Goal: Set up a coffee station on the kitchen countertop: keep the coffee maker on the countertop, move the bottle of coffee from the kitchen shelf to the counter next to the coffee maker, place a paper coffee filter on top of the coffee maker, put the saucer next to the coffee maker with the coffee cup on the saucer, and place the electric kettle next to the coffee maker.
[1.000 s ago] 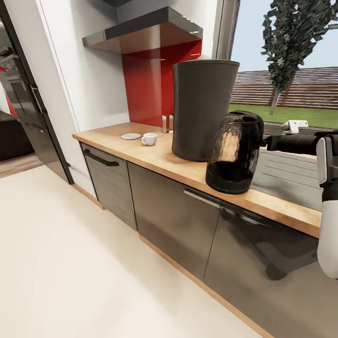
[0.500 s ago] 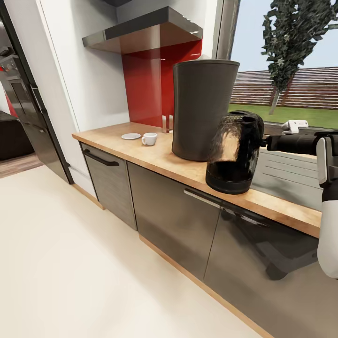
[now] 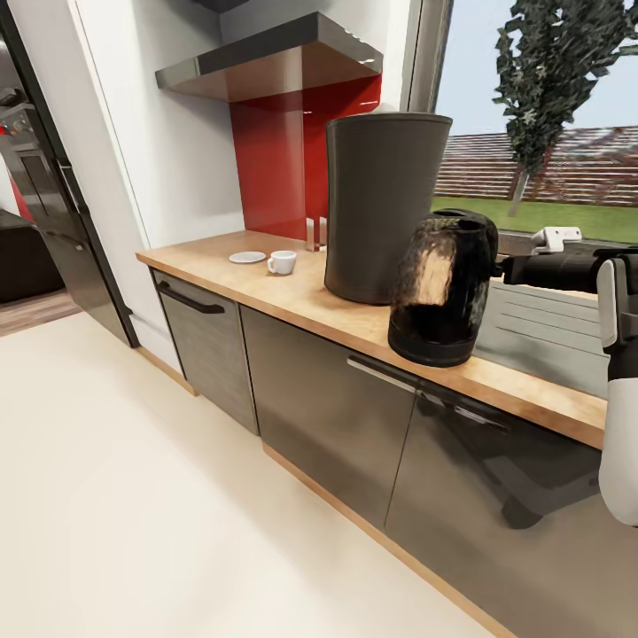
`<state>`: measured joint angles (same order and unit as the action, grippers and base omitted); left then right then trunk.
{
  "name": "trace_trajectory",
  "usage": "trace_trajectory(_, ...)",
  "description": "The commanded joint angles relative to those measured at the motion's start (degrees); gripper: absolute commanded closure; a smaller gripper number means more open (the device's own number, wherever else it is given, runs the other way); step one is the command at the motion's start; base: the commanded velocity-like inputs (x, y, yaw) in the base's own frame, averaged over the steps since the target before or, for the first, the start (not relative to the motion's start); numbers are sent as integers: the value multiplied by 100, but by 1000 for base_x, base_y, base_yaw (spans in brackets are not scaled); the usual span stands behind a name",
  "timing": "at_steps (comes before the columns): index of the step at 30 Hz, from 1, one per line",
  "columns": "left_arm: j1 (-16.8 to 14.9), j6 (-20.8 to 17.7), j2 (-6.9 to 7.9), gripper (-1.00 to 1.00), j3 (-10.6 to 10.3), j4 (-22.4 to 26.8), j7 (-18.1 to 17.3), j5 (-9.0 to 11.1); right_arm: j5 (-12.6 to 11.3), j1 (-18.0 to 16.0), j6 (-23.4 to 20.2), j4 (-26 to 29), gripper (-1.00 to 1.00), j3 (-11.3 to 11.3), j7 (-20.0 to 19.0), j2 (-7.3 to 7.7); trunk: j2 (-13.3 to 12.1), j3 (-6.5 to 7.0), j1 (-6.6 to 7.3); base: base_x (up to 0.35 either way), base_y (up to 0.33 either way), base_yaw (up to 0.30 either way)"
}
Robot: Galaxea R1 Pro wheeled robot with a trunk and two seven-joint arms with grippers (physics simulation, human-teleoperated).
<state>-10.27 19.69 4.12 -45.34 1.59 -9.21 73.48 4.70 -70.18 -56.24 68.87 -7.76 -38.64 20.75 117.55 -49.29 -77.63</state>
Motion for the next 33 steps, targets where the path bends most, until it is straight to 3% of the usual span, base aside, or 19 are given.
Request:
trace_trajectory(1, -2, 8, 1, -100, -36, 0, -29, 61, 49, -5, -15, 4, -100, -6, -52, -1, 2, -5, 1, 0, 0, 0)
trace_trajectory(33, -2, 8, 1, -100, -36, 0, -29, 61, 49, -5, -18, 9, -100, -15, -56, -1, 2, -5, 1, -11, 0, 0)
